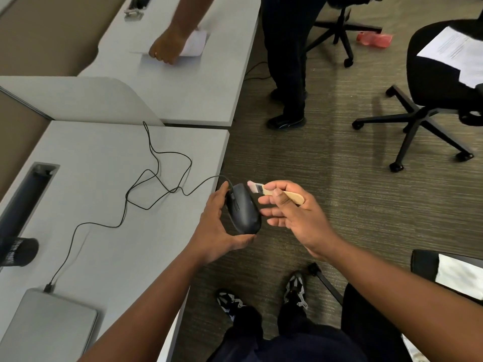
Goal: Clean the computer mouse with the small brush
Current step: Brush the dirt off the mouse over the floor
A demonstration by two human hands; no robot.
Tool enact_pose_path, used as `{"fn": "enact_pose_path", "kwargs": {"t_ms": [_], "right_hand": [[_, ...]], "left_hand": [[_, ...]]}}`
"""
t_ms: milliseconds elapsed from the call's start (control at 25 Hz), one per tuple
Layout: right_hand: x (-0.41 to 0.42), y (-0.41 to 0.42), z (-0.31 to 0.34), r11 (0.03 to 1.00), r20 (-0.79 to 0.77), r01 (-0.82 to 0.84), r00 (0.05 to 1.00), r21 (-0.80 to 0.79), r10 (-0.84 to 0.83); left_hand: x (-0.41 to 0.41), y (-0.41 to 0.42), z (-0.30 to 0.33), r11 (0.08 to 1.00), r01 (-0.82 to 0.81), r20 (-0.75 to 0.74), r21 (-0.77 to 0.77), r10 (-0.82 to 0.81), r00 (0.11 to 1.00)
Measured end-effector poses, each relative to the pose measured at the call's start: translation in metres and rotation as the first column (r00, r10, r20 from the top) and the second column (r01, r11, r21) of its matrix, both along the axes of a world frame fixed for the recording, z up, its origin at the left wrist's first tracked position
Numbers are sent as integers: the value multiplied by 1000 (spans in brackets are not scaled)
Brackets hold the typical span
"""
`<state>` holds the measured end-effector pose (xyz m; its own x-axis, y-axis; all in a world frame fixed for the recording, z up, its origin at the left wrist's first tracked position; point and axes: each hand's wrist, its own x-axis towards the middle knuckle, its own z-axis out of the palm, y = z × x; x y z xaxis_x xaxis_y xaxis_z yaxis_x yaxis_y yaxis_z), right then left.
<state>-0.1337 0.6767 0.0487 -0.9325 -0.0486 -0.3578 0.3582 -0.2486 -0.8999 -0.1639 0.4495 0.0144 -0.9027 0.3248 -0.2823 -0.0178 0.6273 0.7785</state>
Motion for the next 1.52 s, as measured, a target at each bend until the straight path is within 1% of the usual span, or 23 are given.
{"fn": "enact_pose_path", "kwargs": {"t_ms": [160, 320, 440, 520, 720, 920, 1080, 1200, 1280, 1320, 1440, 1520], "right_hand": [[1, 1, 0, 999, 0, -30, 1000, -11, 30], [1, 3, -2, 998, -17, -59, 998, 1, 59], [-5, 12, 3, 1000, -59, -20, 998, 20, 21], [-13, 22, 7, 998, -81, -15, 996, 63, 20], [-36, 36, 12, 968, -78, -161, 981, 191, 178], [-51, 40, 17, 926, -158, -188, 955, 329, 250], [-58, 47, 22, 896, -138, -286, 927, 340, 348], [-60, 59, 29, 822, -93, -438, 861, 363, 500], [-62, 67, 35, 789, -85, -484, 831, 378, 550], [-64, 69, 38, 798, -101, -458, 841, 391, 532], [-69, 62, 42, 843, -186, -294, 893, 451, 411], [-71, 54, 41, 814, -212, -268, 880, 515, 424]], "left_hand": [[0, -2, -1, 1000, -6, 5, 23, 6, 1000], [-1, -6, -3, 1000, 18, -2, 13, -18, 1000], [-2, -9, -3, 999, 5, 15, 36, -5, 1000], [-3, -10, -2, 999, 0, 20, 42, -1, 1000], [-5, -11, 2, 999, 17, 24, 52, -18, 1000], [-5, -8, 8, 997, 14, 17, 74, -15, 1000], [-6, -8, 12, 998, -19, 5, 62, 19, 1000], [-7, -10, 10, 998, -28, 5, 56, 27, 1000], [-7, -12, 8, 998, -31, 8, 58, 31, 999], [-6, -13, 7, 998, -33, 8, 60, 32, 999], [-6, -13, 6, 997, -31, 17, 72, 30, 999], [-6, -10, 6, 996, -31, 13, 81, 30, 999]]}}
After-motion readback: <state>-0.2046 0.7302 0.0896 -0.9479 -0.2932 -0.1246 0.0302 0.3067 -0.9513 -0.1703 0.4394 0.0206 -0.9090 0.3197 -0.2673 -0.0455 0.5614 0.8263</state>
